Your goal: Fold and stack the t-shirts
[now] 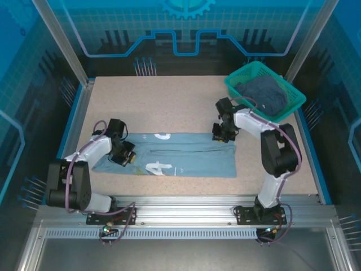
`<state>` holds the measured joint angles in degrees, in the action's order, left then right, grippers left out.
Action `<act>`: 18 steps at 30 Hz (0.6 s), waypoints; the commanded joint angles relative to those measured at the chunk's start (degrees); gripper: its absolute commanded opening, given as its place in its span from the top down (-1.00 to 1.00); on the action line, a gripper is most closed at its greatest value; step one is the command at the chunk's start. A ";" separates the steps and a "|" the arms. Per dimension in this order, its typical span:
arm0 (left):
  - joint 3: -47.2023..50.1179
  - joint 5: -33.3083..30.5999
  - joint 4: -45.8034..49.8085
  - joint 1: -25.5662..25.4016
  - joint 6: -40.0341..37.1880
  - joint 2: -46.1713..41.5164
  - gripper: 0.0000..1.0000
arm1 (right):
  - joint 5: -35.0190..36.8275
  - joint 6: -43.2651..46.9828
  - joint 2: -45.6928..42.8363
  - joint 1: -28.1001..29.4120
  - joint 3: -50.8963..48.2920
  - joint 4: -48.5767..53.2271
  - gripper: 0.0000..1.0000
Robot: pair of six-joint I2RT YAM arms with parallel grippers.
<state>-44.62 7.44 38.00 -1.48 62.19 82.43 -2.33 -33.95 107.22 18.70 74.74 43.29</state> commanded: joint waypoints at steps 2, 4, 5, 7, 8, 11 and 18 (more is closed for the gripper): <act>-3.77 0.75 -2.96 1.61 2.30 7.06 0.86 | 0.98 4.05 7.84 -2.55 5.10 4.00 0.63; -7.54 0.51 -3.31 2.00 0.85 12.00 0.86 | 1.59 3.88 10.69 -3.71 6.64 6.57 0.63; -9.35 0.62 -3.74 2.00 0.20 14.27 0.87 | 1.37 3.91 11.42 -4.19 7.05 7.46 0.63; -14.87 1.22 -4.47 2.01 -1.52 19.55 0.87 | 3.80 2.70 11.16 -4.25 7.56 9.83 0.64; -17.40 1.64 -5.27 1.92 -2.03 21.85 0.88 | 4.85 2.21 10.58 -4.45 7.38 10.59 0.64; -27.16 3.05 -7.28 1.48 -4.01 29.47 0.87 | 7.16 -0.35 7.82 -5.58 5.44 12.82 0.64; -55.05 15.03 -12.94 -3.37 -4.93 50.87 0.80 | 0.81 -8.27 0.23 -5.17 -5.86 12.83 0.63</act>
<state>-92.71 16.05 28.75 -1.87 58.24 126.87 0.93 -37.69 110.21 12.38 72.71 52.56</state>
